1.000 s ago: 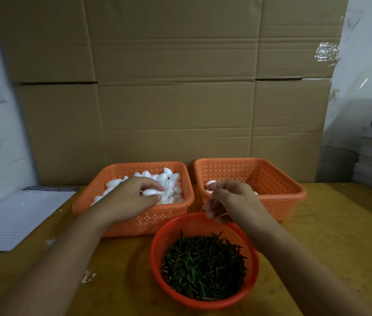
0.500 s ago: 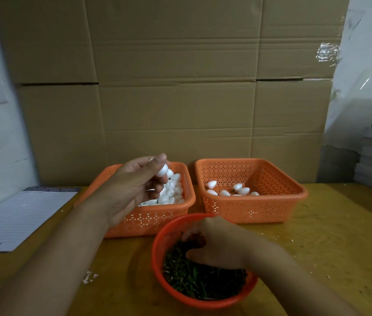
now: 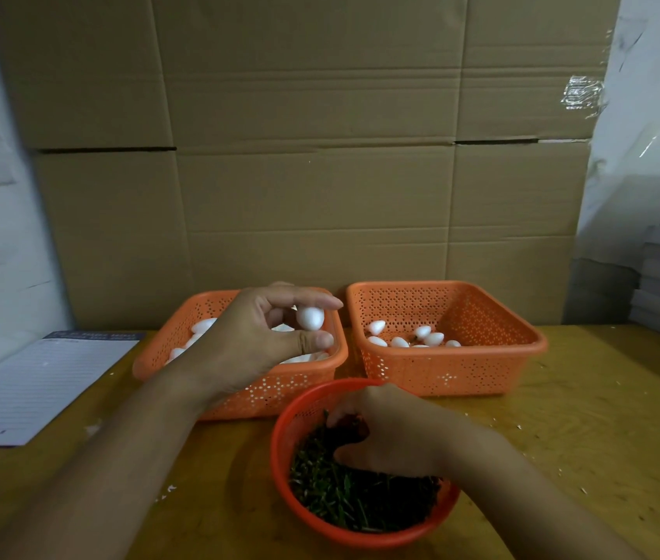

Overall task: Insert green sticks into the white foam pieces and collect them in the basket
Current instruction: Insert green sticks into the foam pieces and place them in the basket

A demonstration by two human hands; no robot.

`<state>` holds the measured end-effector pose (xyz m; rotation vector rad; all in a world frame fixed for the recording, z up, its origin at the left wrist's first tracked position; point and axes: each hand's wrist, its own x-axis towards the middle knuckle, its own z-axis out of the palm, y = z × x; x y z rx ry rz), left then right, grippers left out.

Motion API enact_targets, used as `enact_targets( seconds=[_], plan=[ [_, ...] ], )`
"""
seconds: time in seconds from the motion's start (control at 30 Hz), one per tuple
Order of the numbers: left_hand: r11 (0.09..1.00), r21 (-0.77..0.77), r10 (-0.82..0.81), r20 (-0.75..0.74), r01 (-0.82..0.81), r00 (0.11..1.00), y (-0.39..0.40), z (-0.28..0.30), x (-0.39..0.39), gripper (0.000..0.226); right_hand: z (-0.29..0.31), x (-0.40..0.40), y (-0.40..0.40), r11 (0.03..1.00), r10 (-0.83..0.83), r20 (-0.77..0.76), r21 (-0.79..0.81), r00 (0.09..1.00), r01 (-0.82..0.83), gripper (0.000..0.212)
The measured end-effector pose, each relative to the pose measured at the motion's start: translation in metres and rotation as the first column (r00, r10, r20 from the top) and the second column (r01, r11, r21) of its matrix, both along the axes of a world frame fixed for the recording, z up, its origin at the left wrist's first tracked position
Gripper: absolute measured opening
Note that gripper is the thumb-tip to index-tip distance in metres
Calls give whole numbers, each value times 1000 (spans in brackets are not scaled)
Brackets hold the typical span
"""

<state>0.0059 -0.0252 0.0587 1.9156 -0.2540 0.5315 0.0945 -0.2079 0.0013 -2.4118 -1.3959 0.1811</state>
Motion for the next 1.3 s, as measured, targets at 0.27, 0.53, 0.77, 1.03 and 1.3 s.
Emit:
enact_targets(
  seconds=[0.27,0.53,0.77,1.03,1.3],
  plan=[
    [999,-44,-20,-32,19,999,-1,0,-2,33,0,1,0,1000,-5,3,-6,1000,5,39],
    [963,-245,-135,-85,110,987,-4,2,-3,30,-1,1,0,1000,-6,-3,-16,1000,6,38],
    [905,-404,-187,-86,137,979,-4,5,-2,39,-1,1,0,1000,-5,6,-14,1000,5,39],
    [911,-387,-185,-69,145,980,0,6,-3,31,-1,2,0,1000,-3,-1,-22,1000,3,40],
    [915,-375,-187,-65,149,980,-2,6,-4,39,0,1,-1,1000,2,-4,-24,1000,-2,39]
  ],
)
